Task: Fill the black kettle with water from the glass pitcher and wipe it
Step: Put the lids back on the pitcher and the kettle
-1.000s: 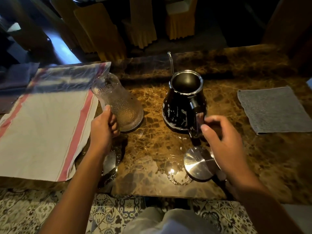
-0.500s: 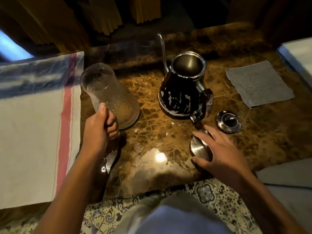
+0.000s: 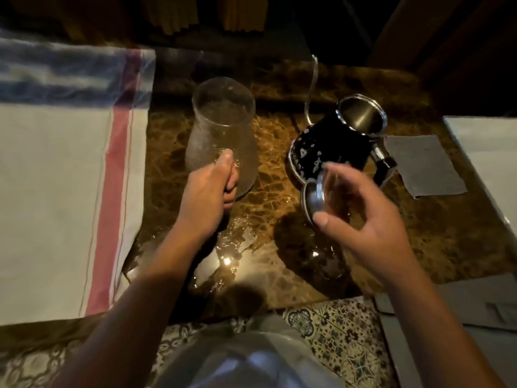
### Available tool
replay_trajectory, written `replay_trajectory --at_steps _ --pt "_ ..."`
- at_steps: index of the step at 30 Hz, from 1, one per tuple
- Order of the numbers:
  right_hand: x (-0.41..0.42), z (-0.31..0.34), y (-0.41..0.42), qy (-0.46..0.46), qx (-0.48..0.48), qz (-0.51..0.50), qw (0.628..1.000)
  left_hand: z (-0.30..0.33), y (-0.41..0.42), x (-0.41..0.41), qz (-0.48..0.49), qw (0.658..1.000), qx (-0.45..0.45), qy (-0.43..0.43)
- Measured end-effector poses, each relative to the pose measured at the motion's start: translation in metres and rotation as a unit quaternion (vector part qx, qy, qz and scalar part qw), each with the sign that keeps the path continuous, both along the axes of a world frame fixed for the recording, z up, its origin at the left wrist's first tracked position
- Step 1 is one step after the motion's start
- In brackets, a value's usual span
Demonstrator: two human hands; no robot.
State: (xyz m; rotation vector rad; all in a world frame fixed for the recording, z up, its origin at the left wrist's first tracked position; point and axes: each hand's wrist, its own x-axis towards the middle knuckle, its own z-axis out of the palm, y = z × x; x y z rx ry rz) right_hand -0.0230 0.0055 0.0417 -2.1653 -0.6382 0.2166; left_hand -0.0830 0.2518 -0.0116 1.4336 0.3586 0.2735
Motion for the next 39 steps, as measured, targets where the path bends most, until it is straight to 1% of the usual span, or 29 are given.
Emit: replay_trajectory --at_steps 3,6,8,12,20,24,33,34,37,39 --pt "0.018 0.032 0.047 -0.044 0.062 0.032 0.997 0.001 0.002 -0.001 -0.006 1.000 0.007 -0.001" --pt "0.039 0.049 0.091 -0.133 0.080 0.088 0.984 0.000 0.001 -0.002 -0.012 1.000 -0.011 -0.015" --pt "0.052 0.050 0.119 -0.182 0.071 0.115 0.974 -0.002 0.001 -0.002 -0.003 0.999 -0.030 -0.014" --pt "0.062 0.034 0.155 -0.234 0.034 0.143 0.961 -0.007 0.000 -0.003 0.003 1.000 -0.019 -0.021" --pt "0.063 0.032 0.174 -0.299 -0.035 0.136 0.944 -0.003 -0.003 -0.002 0.002 0.999 -0.022 -0.023" --pt "0.059 0.016 0.176 -0.340 -0.052 0.142 0.928 -0.006 -0.006 0.000 0.014 0.999 -0.039 -0.025" --pt "0.051 0.011 0.175 -0.342 -0.055 0.134 0.929 -0.006 -0.007 0.000 0.017 1.000 -0.015 -0.017" --pt "0.051 0.012 0.175 -0.324 -0.055 0.134 0.935 -0.006 -0.007 0.000 0.017 1.000 -0.017 -0.020" --pt "0.057 0.019 0.178 -0.218 -0.042 0.115 0.968 -0.007 -0.006 0.002 0.010 0.999 -0.024 -0.036" --pt "0.063 0.025 0.180 -0.206 -0.062 0.102 0.971 -0.006 -0.006 0.004 0.008 0.999 -0.023 -0.041"
